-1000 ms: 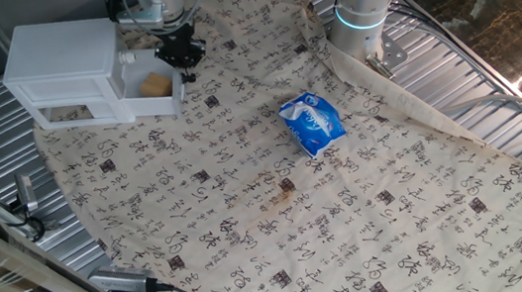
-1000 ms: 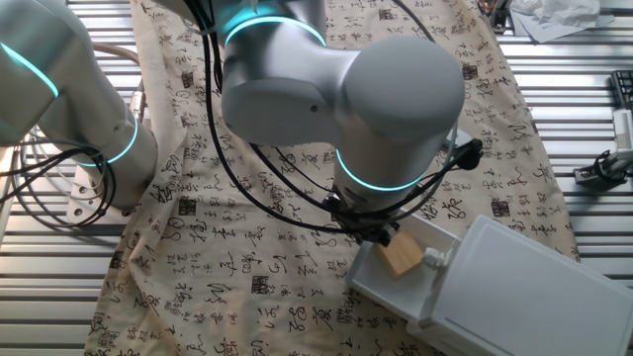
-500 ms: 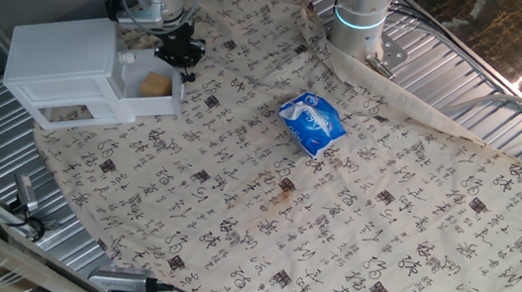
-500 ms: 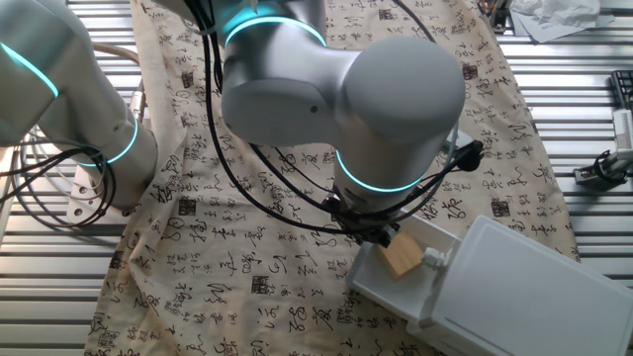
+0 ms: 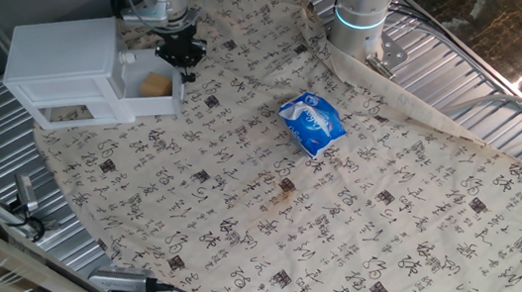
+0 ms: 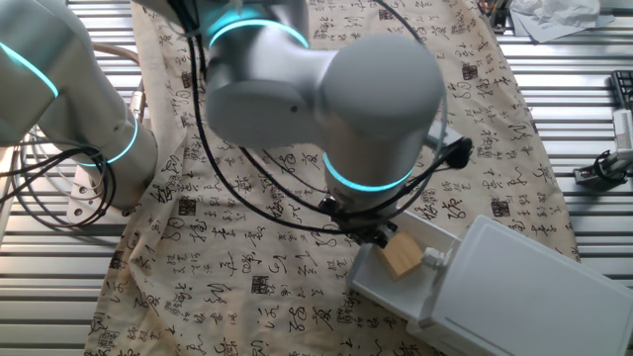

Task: Put things in the drawer

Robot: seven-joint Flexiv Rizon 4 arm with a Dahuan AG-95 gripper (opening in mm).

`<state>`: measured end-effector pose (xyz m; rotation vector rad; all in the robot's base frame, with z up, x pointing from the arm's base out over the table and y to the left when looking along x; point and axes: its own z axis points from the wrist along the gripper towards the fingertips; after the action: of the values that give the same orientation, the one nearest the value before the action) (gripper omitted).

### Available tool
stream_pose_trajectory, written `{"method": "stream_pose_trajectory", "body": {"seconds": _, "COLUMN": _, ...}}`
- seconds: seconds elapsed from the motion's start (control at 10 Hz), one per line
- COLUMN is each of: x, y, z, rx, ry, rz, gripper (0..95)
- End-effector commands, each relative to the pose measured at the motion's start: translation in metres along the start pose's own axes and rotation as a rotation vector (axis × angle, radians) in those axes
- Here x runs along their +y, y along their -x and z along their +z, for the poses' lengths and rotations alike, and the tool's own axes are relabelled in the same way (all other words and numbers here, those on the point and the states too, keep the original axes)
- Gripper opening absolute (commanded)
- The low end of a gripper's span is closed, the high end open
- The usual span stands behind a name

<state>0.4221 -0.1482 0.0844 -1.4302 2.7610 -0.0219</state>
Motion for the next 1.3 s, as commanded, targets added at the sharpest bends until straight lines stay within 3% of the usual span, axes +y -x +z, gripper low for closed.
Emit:
{"method": "stream_pose_trajectory", "body": {"seconds": 0.1, "x": -0.0006, "y": 0.0003, "z": 0.0, "rx": -0.012, "ry": -0.01, "rz": 0.001, "gripper": 0.0}}
{"method": "stream_pose_trajectory", "body": {"seconds": 0.7, "x": -0.0007, "y": 0.0004, "z": 0.0, "rx": -0.024, "ry": -0.001, "rz": 0.006, "gripper": 0.0}}
{"method": "stream_pose_trajectory", "body": {"seconds": 1.0, "x": -0.0006, "y": 0.0003, "z": -0.0008, "rx": -0.003, "ry": 0.002, "rz": -0.009, "gripper": 0.0}}
{"method": "stream_pose_trajectory", "body": {"seconds": 1.3, "x": -0.0007, "y": 0.0003, "z": -0.0002, "rx": -0.005, "ry": 0.003, "rz": -0.016, "gripper": 0.0}}
